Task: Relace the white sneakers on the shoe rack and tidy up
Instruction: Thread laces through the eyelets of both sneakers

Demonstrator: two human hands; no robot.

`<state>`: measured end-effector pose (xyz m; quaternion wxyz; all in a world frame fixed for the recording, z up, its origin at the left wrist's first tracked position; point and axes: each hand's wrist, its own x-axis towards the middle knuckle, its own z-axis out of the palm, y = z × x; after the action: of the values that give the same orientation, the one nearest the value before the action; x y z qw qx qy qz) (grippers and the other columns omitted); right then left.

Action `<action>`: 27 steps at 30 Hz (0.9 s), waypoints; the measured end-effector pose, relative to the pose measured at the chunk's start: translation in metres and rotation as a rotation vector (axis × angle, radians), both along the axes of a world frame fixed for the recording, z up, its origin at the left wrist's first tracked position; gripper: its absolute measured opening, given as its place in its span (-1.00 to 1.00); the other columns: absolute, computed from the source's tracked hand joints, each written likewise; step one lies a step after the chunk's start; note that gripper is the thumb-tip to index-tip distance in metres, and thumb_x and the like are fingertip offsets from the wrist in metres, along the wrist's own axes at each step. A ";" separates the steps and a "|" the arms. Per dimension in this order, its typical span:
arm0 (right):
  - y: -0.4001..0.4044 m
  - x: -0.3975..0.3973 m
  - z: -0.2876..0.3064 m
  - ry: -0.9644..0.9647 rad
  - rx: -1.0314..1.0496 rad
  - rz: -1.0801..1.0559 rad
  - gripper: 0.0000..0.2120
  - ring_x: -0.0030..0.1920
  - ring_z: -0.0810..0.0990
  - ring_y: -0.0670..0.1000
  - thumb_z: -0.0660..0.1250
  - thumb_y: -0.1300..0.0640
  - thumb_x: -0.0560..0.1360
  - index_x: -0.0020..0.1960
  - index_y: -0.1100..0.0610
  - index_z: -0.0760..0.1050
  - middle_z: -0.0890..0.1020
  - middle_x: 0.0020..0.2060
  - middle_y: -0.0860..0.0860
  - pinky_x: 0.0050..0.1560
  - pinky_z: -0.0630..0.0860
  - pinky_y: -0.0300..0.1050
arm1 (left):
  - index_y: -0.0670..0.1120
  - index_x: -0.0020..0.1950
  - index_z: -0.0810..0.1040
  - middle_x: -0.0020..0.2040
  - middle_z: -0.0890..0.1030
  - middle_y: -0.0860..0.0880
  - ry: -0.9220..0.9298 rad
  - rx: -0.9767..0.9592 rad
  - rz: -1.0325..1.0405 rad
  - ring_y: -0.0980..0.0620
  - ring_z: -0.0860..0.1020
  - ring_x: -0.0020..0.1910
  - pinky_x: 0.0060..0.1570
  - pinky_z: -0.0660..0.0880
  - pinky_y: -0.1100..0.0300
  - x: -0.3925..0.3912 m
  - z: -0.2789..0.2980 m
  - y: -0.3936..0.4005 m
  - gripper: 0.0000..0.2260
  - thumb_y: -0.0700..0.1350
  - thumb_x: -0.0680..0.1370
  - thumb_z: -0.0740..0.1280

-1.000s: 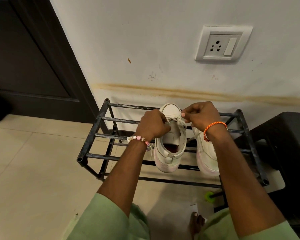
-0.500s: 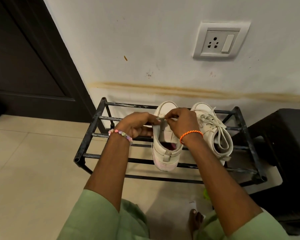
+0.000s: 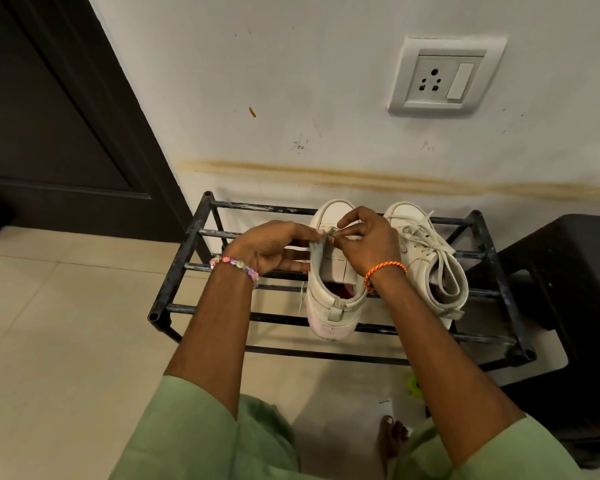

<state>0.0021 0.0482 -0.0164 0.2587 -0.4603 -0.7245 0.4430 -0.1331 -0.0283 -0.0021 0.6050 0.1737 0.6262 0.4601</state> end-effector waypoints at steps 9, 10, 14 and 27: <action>0.004 -0.002 -0.004 -0.007 -0.046 -0.033 -0.67 -0.20 0.61 -0.10 0.50 0.33 0.31 -0.28 0.02 0.40 0.63 -0.26 0.02 -0.34 0.39 -0.51 | -0.15 -0.02 0.63 -0.08 0.66 -0.09 0.102 0.023 0.057 0.01 0.64 -0.12 -0.20 0.63 0.17 0.004 -0.010 0.001 -0.92 -0.20 0.54 0.34; 0.004 -0.003 -0.005 -0.011 -0.055 -0.041 -0.66 -0.18 0.63 -0.08 0.50 0.34 0.31 -0.29 0.01 0.39 0.63 -0.27 0.01 -0.30 0.43 -0.44 | -0.16 -0.04 0.63 -0.10 0.67 -0.08 0.118 0.029 0.060 0.02 0.64 -0.14 -0.19 0.63 0.17 0.005 -0.010 0.002 -0.93 -0.21 0.52 0.36; 0.004 -0.008 -0.008 -0.040 -0.003 -0.076 -0.64 -0.16 0.65 -0.04 0.49 0.36 0.32 -0.33 -0.02 0.39 0.62 -0.29 -0.04 -0.14 0.53 -0.22 | -0.20 -0.03 0.62 -0.10 0.65 -0.11 0.213 0.033 0.098 0.03 0.62 -0.17 -0.18 0.62 0.15 0.008 -0.015 0.007 -0.93 -0.25 0.50 0.38; -0.014 0.001 -0.006 -0.435 0.344 -0.027 -0.49 0.22 0.32 0.18 0.32 0.36 0.34 0.24 0.07 0.37 0.37 0.22 0.13 0.17 0.34 0.02 | -0.16 0.01 0.46 -0.19 0.53 -0.04 0.476 0.037 -0.018 0.10 0.53 -0.24 -0.47 0.53 0.30 0.015 -0.006 0.015 -0.92 -0.17 0.62 0.20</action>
<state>0.0035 0.0340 -0.0226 0.1770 -0.5036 -0.8215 0.2007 -0.1183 -0.0131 -0.0084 0.4409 0.2940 0.7412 0.4121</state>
